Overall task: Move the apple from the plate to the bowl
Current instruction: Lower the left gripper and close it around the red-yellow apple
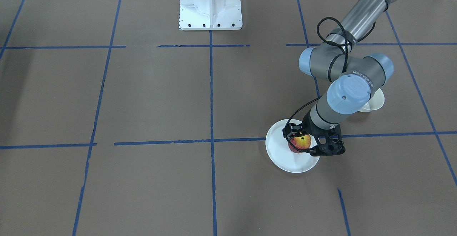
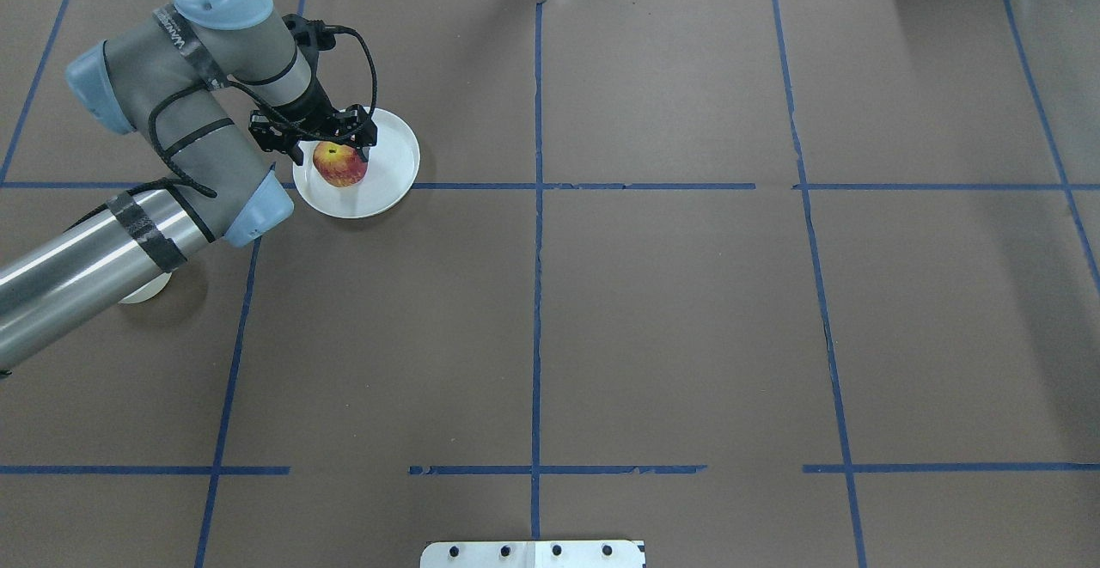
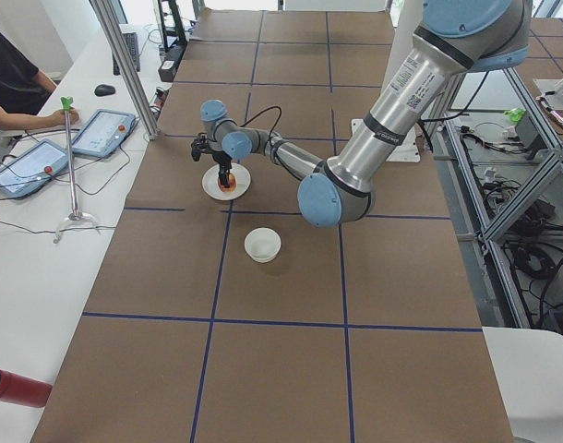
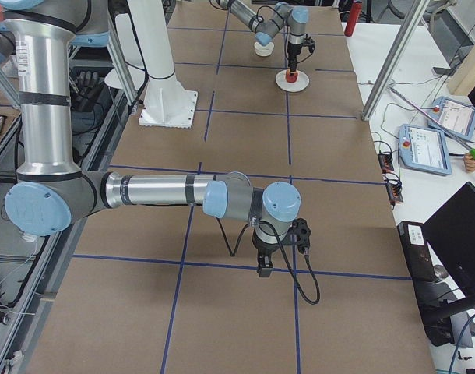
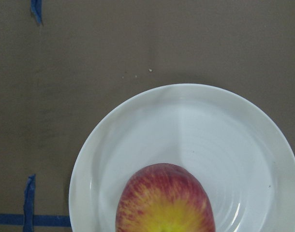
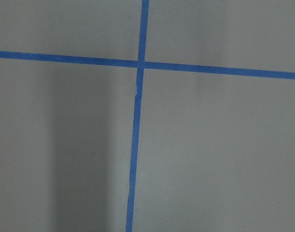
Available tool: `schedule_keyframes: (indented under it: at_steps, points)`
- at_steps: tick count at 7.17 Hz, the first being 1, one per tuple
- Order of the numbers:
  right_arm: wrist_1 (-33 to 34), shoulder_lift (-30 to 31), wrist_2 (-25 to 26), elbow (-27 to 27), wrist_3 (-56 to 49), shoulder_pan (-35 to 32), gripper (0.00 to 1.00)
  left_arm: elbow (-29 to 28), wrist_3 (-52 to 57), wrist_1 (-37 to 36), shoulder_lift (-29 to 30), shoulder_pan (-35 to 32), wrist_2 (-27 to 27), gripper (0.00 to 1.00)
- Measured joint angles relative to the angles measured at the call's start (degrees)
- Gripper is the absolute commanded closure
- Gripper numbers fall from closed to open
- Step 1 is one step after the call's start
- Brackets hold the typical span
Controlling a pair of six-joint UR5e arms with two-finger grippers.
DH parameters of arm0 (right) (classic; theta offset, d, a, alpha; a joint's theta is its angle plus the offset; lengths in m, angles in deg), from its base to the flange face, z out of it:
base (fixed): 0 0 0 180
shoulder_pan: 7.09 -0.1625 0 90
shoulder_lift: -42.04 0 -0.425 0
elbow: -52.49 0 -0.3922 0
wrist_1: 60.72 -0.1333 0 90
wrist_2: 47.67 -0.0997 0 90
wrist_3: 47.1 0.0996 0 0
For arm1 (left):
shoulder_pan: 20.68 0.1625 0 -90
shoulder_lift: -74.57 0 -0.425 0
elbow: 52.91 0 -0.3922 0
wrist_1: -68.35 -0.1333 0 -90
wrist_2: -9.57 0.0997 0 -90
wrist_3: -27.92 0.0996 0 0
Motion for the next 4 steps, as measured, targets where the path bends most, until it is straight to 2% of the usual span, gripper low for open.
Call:
schedule_keyframes:
  at_steps: [3,4]
  points:
    - [0.0,0.0,0.0,0.0,0.0,0.0,0.00,-2.1,-1.3,2.6,0.4,0.5,0.1,0.00]
    - [0.0,0.0,0.0,0.0,0.0,0.0,0.00,-2.5,-1.6,3.2,0.5,0.7,0.1,0.07]
